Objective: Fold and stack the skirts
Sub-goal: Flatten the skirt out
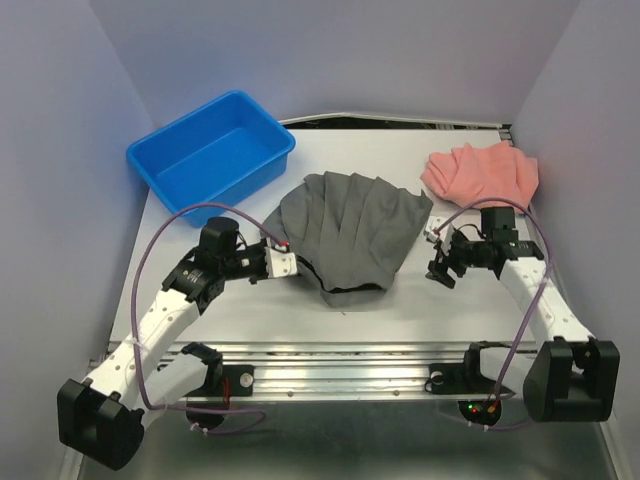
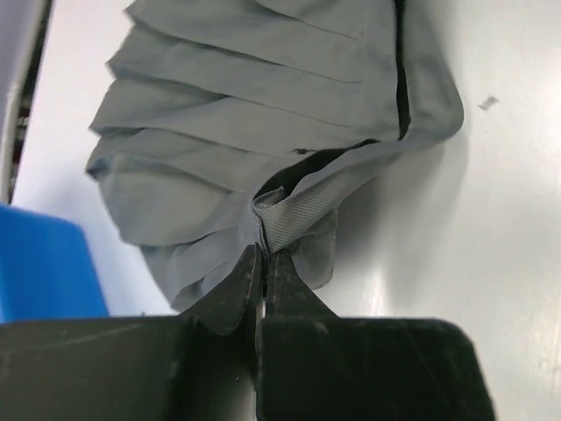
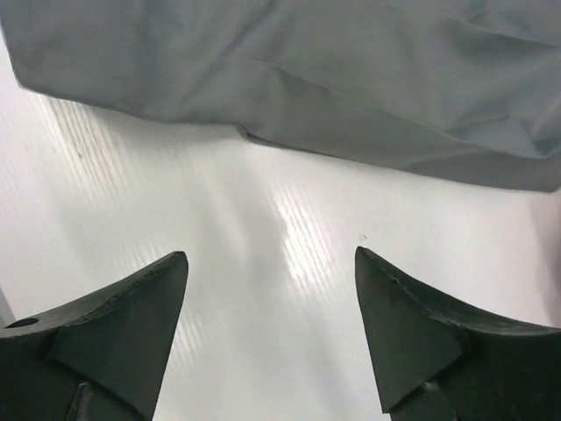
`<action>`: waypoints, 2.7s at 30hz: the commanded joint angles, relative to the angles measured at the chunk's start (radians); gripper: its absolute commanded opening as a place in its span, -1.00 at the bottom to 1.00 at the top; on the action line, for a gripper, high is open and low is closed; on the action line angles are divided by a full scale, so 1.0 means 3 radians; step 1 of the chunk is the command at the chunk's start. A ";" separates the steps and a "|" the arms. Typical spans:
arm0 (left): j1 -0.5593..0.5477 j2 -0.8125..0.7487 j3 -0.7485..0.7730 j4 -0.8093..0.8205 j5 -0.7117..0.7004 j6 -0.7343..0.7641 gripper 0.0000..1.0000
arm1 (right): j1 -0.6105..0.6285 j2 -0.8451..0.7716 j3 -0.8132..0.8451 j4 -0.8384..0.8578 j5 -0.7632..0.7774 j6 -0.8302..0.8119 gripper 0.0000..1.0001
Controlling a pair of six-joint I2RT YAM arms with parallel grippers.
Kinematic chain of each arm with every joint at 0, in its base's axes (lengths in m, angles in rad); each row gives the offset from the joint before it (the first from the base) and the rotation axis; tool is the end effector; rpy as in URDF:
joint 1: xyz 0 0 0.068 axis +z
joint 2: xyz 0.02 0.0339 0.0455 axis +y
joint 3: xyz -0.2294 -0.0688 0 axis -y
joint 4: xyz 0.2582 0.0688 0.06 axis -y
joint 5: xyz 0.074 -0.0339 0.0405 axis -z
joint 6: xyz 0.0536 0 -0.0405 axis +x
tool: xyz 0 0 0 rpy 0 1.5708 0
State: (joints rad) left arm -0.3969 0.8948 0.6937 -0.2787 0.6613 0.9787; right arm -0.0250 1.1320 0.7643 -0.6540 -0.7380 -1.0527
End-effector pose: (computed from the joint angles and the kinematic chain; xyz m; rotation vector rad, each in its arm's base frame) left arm 0.2129 -0.1249 0.2460 1.5233 1.2258 -0.2962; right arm 0.2452 0.0299 0.1874 -1.3347 1.8604 0.4265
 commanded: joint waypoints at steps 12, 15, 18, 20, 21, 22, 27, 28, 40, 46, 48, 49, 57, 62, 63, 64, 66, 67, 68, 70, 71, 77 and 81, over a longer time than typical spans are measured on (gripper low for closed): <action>-0.0170 -0.0104 -0.0155 -0.0405 -0.0087 0.0486 -1.00 | 0.0695 0.0031 -0.0072 -0.0628 -0.0077 -0.1487 0.80; -0.0170 -0.0058 -0.0114 -0.0390 -0.0098 0.0363 -1.00 | 0.1033 0.0046 -0.0307 -0.0143 0.0010 -0.1441 0.80; -0.0170 -0.0022 -0.0088 -0.0350 -0.0133 0.0231 -1.00 | 0.1305 0.0097 -0.0517 0.0440 0.0158 -0.1349 0.79; -0.0170 -0.0007 -0.0057 -0.0349 -0.0149 0.0184 -1.00 | 0.1504 0.0153 -0.0574 0.0753 0.0200 -0.1369 0.75; -0.0170 0.0004 -0.0042 -0.0344 -0.0154 0.0139 -1.00 | 0.1616 0.0229 -0.0589 0.0809 0.0235 -0.1475 0.72; -0.0170 0.0009 -0.0037 -0.0354 -0.0154 0.0123 -1.00 | 0.1617 0.0266 -0.0599 0.0815 0.0256 -0.1537 0.70; -0.0170 -0.0001 -0.0047 -0.0288 -0.0184 0.0046 -1.00 | 0.1893 0.0358 -0.0809 0.1264 0.0348 -0.1518 0.50; -0.0170 -0.0001 -0.0057 -0.0278 -0.0195 0.0006 -1.00 | 0.1969 0.0404 -0.0839 0.1437 0.0394 -0.1436 0.36; 0.0131 -0.0139 0.0229 0.0221 -0.0491 -0.0760 -1.00 | 0.1772 0.0236 0.0079 0.1848 0.1201 0.0658 -0.99; 0.0545 -0.0247 0.0239 0.0703 -0.0680 -0.0818 -1.00 | 0.1174 0.0133 0.0616 0.1674 0.1513 0.1508 -0.99; 0.0581 -0.0298 0.0224 0.1009 -0.0787 -0.0874 -1.00 | 0.1071 0.0138 0.0740 0.1654 0.1681 0.1678 -0.99; 0.0597 -0.0298 0.0254 0.1092 -0.0884 -0.0950 -1.00 | 0.1040 0.0158 0.0811 0.1659 0.1774 0.1845 -0.99; 0.0617 0.0126 0.0918 0.1726 -0.1432 -0.1666 -1.00 | 0.0963 0.0414 0.1827 0.1516 0.2138 0.2353 -0.99; 0.0612 0.0010 0.1348 0.1604 -0.1075 -0.1953 -1.00 | 0.0963 0.0369 0.2268 0.1123 0.1995 0.2338 -0.99; 0.0612 -0.0052 0.1374 0.1487 -0.1034 -0.1989 -1.00 | 0.0963 0.0328 0.2315 0.1061 0.1954 0.2338 -0.99; 0.0612 -0.0129 0.1405 0.1420 -0.0998 -0.2024 -1.00 | 0.0963 0.0206 0.2366 0.0929 0.1938 0.2292 -0.99; 0.0612 -0.0440 0.1395 0.1216 -0.0870 -0.2025 -1.00 | 0.0963 0.0041 0.2371 0.0805 0.1862 0.2266 -0.99; 0.0612 -0.0568 0.1359 0.1160 -0.0839 -0.2035 -1.00 | 0.0963 -0.0151 0.2361 0.0698 0.1846 0.2266 -0.99; 0.0612 -0.0802 0.1354 0.1078 -0.0758 -0.2035 -1.00 | 0.0963 -0.0239 0.2371 0.0606 0.1821 0.2246 -0.99; 0.0612 -0.1008 0.1384 0.0716 -0.0666 -0.2040 -1.00 | 0.0963 -0.0413 0.2402 0.0321 0.1678 0.2241 -0.99; 0.0612 -0.1171 0.1420 0.0441 -0.0589 -0.2055 -1.00 | 0.0963 -0.0576 0.2443 0.0223 0.1591 0.2261 -0.99; 0.0612 -0.1443 0.1808 -0.0395 -0.0328 -0.1949 -1.00 | 0.0963 -0.0731 0.2780 -0.0432 0.1452 0.2373 -0.99; 0.0617 -0.1291 0.1794 -0.0564 -0.0282 -0.1927 -1.00 | 0.0963 -0.0435 0.2725 -0.0342 0.1728 0.2333 -0.99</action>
State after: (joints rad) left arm -0.2356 0.4702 1.2114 -0.3676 0.6739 0.3641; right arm 0.3031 0.8989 1.6032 -0.7139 -0.4870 -0.3157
